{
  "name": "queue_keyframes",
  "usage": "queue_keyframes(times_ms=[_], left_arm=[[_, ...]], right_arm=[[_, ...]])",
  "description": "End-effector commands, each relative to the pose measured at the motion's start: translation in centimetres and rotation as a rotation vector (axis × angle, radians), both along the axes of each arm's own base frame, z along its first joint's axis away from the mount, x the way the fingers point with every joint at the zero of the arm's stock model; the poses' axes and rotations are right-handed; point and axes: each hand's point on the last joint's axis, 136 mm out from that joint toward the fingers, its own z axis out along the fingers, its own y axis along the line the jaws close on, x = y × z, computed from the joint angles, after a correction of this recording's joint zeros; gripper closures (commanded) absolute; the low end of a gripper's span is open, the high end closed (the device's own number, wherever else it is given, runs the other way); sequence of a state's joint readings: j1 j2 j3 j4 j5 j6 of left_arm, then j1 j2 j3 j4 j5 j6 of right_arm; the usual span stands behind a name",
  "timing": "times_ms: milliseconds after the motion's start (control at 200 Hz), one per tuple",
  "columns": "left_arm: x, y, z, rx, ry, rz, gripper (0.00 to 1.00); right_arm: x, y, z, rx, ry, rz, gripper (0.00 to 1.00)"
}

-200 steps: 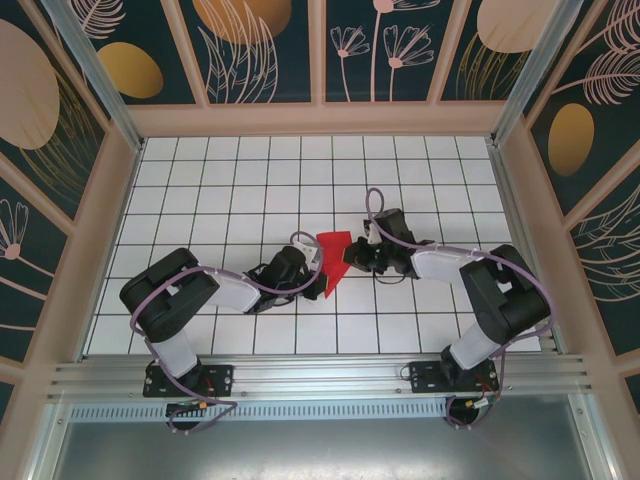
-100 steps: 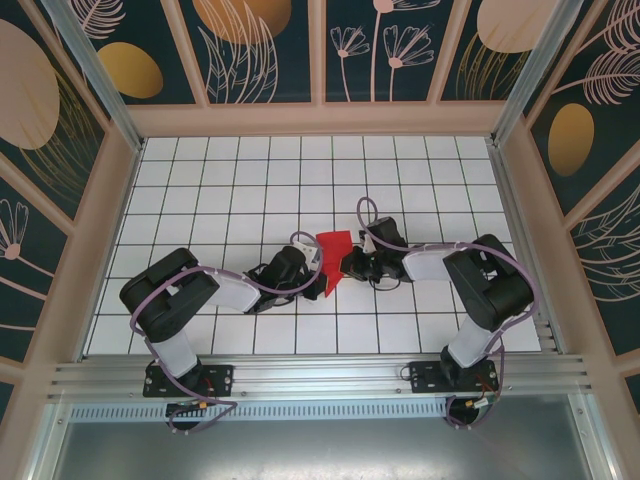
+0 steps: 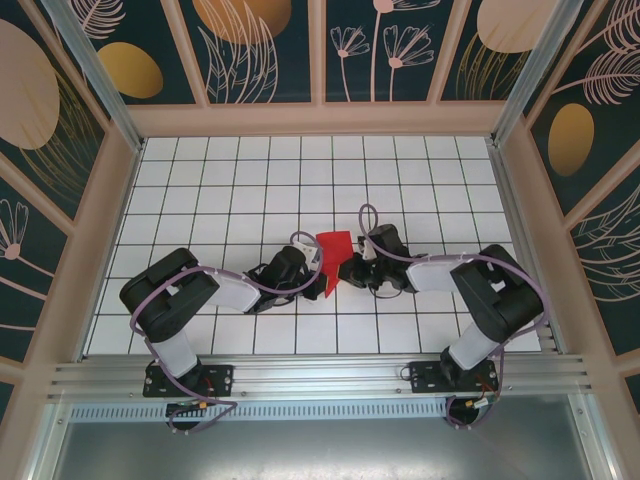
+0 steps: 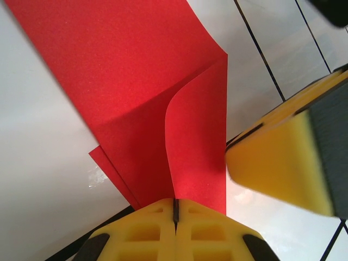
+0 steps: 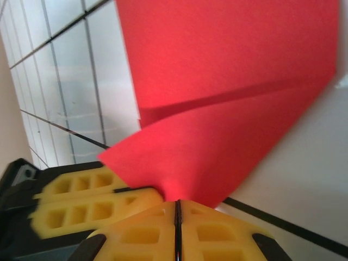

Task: Fold a paper plane with a square sheet of paper (pick it up from the middle)
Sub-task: Third fold the triangle at the center of the table.

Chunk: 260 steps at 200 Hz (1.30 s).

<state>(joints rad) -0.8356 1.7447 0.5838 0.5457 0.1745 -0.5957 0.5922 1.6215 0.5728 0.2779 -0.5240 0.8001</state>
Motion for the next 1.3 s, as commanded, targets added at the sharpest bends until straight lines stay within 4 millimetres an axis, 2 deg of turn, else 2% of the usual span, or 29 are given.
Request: queue_keyframes(times_ms=[0,130,365,450,595,851,921,1071,1196,1296], left_arm=[[-0.8,2.0,-2.7,0.105,0.074,0.03,1.0],[-0.8,2.0,-2.7,0.107,0.072,0.031,1.0],[-0.7,2.2,-2.8,0.115,0.072,0.04,1.0],[-0.7,2.2,-2.7,0.116,0.071,0.042,1.0],[-0.6,2.2,-2.7,0.119,0.072,0.048,1.0],[-0.5,2.1,-2.6,0.12,0.071,0.043,1.0],[-0.5,2.1,-2.6,0.118,0.073,0.044,1.0],[-0.7,2.1,-2.6,0.112,0.074,0.045,1.0],[-0.7,2.1,-2.6,0.106,0.073,0.045,1.0],[-0.7,2.2,-2.6,0.108,0.074,0.046,1.0]], right_arm=[[-0.3,0.6,-0.9,0.023,0.017,0.005,0.89],[-0.3,0.0,-2.0,-0.022,0.032,-0.005,0.89],[-0.8,0.9,1.1,0.031,-0.019,0.028,0.89],[-1.1,1.3,1.4,0.038,-0.022,0.037,0.89],[-1.9,1.3,0.3,0.039,0.008,0.025,0.89],[-1.9,1.0,-1.8,-0.009,0.044,0.01,0.89],[-2.0,0.9,-1.8,-0.019,0.045,0.007,0.89],[-1.7,0.8,-0.5,-0.027,0.016,-0.002,0.89],[-2.2,1.8,0.9,0.025,0.002,0.015,0.89],[-2.7,2.3,1.0,0.039,0.007,0.021,0.89]])
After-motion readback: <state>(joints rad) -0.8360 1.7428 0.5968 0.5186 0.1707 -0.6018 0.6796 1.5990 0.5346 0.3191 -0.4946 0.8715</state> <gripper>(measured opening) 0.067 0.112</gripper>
